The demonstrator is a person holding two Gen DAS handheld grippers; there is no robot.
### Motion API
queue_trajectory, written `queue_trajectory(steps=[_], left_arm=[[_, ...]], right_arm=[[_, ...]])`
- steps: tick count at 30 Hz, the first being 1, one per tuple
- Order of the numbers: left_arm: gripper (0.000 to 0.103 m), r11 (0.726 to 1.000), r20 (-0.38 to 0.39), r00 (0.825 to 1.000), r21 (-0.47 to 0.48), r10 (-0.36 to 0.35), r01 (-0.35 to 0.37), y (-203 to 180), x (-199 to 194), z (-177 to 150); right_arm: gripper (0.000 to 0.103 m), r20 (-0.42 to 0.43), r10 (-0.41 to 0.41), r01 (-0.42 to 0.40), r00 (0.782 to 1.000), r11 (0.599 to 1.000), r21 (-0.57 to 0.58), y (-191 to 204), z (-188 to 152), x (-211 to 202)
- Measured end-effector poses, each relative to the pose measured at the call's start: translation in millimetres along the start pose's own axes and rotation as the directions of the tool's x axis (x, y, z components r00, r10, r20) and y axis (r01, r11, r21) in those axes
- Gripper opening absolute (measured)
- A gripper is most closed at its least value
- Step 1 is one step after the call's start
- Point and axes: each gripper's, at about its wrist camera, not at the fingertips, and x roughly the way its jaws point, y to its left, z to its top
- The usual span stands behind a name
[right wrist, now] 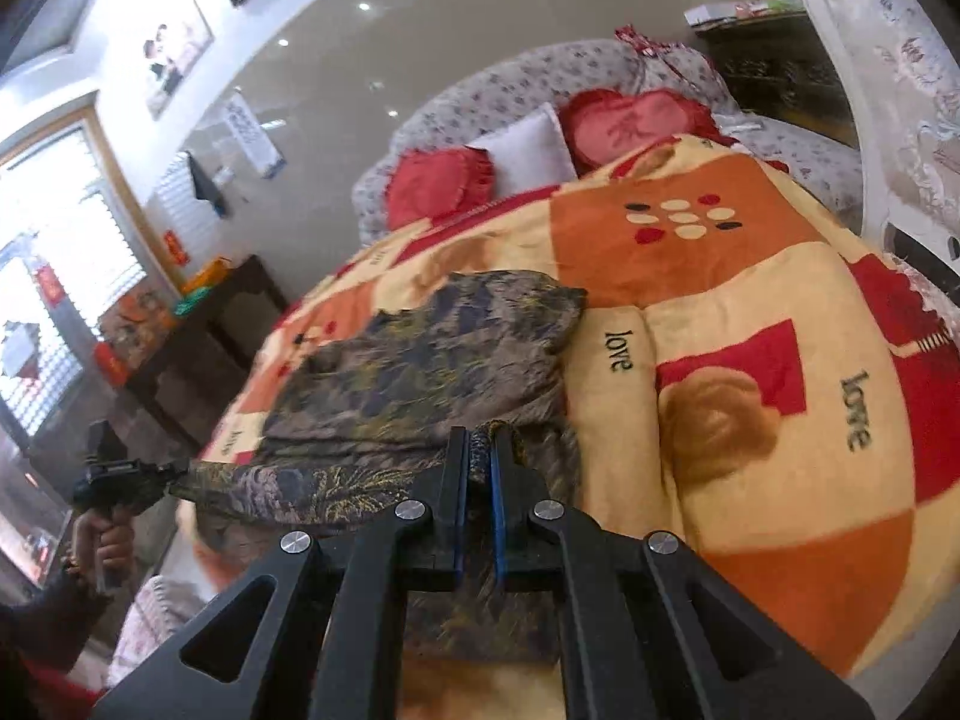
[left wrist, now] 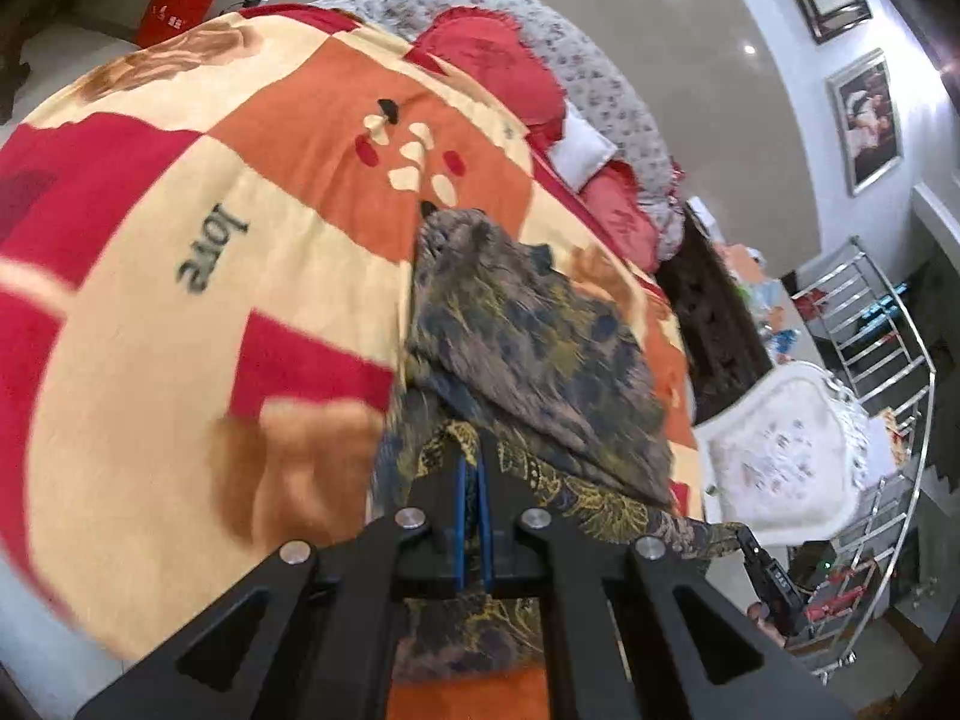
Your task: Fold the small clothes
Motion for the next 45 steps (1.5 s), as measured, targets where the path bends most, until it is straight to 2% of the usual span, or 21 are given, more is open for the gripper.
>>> queue_trajectory(steps=[11,16,21,25,28,32,37,38,40,41,42,44,45], left_arm=[[0.003,0.998,0.032,0.998,0.002,0.058,-0.058,-7,69,66],[0.003,0.998,0.035,0.997,-0.017,0.066,-0.065,-5,97,97],[0.003,0.994,0.037,0.994,0.019,0.105,-0.106,-11,124,126],[0.003,0.994,0.056,0.992,0.006,0.11,-0.11,-13,136,149],[0.003,0.992,0.057,0.99,0.015,0.126,-0.127,-14,146,161],[0.004,0.98,0.056,0.983,0.084,0.177,-0.182,-20,163,170],[0.007,0.961,-0.016,0.97,0.136,0.244,-0.24,-17,191,170],[0.009,0.963,-0.028,0.97,0.129,0.243,-0.237,-15,191,169],[0.024,0.966,-0.035,0.972,0.124,0.231,-0.225,-14,183,166],[0.045,0.96,-0.021,0.968,0.133,0.251,-0.246,-15,176,166],[0.058,0.953,0.008,0.964,0.148,0.267,-0.265,-17,167,166],[0.061,0.946,0.068,0.96,0.164,0.271,-0.278,-20,143,166],[0.06,0.939,0.091,0.953,0.169,0.289,-0.301,-23,132,166]], right_arm=[[0.0,-0.026,-0.083,0.084,0.996,0.996,0.04,-32,44,92],[0.0,-0.031,-0.103,0.104,0.994,0.994,0.035,-35,65,117],[0.0,-0.047,-0.12,0.121,0.992,0.992,0.036,-39,92,142],[0.0,-0.051,-0.12,0.123,0.991,0.99,0.063,-42,113,163],[0.0,-0.053,-0.128,0.132,0.99,0.989,0.069,-43,125,177],[0.0,-0.078,-0.164,0.168,0.983,0.984,0.052,-45,133,198],[0.0,-0.14,-0.199,0.21,0.97,0.975,0.068,-56,136,222],[0.0,-0.171,-0.192,0.209,0.966,0.974,0.085,-60,137,226],[0.0,-0.192,-0.163,0.189,0.968,0.974,0.126,-64,142,224],[0.0,-0.18,-0.14,0.167,0.974,0.975,0.145,-63,145,218],[0.001,-0.157,-0.115,0.14,0.981,0.977,0.161,-61,148,209],[0.005,-0.107,-0.083,0.101,0.991,0.979,0.177,-55,156,187],[0.007,-0.094,-0.081,0.097,0.992,0.98,0.175,-52,158,179]])
